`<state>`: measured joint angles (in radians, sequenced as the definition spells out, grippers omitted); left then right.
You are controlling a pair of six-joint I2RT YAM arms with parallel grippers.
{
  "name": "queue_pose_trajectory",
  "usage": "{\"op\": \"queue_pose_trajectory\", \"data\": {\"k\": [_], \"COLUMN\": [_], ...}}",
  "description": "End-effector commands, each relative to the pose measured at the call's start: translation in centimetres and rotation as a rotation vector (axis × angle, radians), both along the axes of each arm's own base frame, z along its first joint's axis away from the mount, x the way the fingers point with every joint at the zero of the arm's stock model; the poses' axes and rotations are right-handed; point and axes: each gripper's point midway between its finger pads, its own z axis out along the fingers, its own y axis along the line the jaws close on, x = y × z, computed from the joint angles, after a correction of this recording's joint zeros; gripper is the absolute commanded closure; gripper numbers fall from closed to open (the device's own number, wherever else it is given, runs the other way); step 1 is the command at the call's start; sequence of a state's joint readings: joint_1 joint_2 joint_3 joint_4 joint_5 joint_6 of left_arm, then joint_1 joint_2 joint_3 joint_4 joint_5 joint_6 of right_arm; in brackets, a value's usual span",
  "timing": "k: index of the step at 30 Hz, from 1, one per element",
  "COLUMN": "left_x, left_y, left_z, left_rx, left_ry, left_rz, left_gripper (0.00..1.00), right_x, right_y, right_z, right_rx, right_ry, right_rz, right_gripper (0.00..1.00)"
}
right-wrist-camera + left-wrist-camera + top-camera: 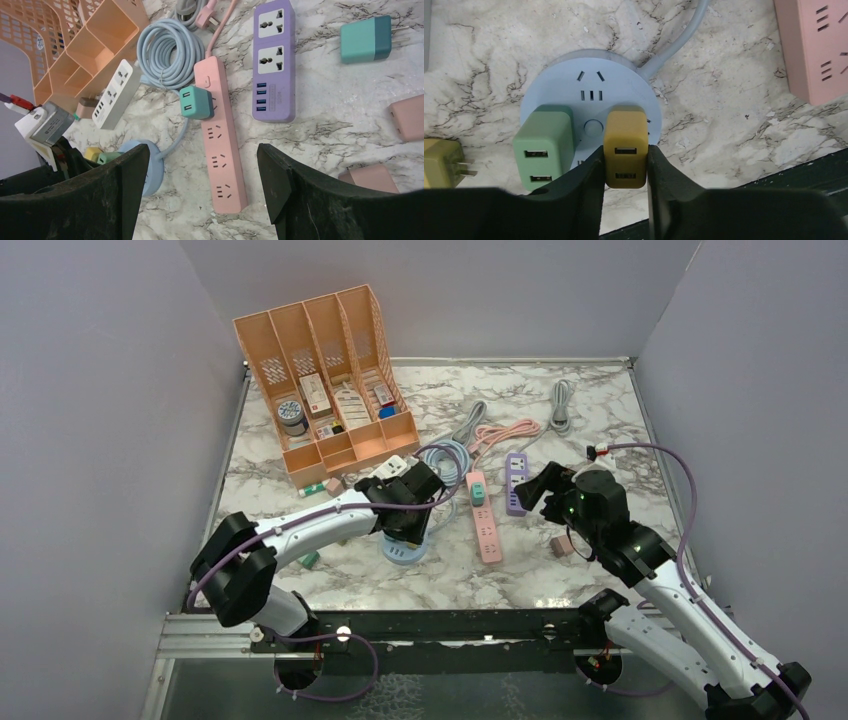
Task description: Insert the plug
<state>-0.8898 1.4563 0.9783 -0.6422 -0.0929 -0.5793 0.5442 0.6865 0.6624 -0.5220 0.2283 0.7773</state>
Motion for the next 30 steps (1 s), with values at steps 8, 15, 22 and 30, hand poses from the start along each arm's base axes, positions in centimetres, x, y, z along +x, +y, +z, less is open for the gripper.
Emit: {"op": "queue_pose_trajectory", "data": {"k": [8, 15, 22, 30], "left_x": [-2.5, -4.4, -5.5, -4.8], "left_y": [2.0, 3.4, 4.1, 3.0], "left_z": [-3.5, -6.8, -9.7, -8.7], "left_rx": [0.198, 0.312, 0.269, 0.238], "left_ry": [0.113, 0.145, 0.142, 0.127], "left_rz": [-0.022, -0.014, 0.007, -0.012], "left_gripper": [1.0, 1.0, 1.0, 1.0], "right_x": [0.2, 0.4, 0.3, 0.2], "right_y": [-0.9, -1.1, -1.2, -1.2], "right_z": [-0.3, -0.4, -0.3, -0.3], "right_rx": [-0.023, -0.028, -0.028, -0.025], "right_ry": [-0.009, -0.008, -0.011, 0.008], "right_rz": [-0.049, -0.059, -0.067, -0.068], "right_gripper": [0.21, 0.21, 0.21, 0.21]}}
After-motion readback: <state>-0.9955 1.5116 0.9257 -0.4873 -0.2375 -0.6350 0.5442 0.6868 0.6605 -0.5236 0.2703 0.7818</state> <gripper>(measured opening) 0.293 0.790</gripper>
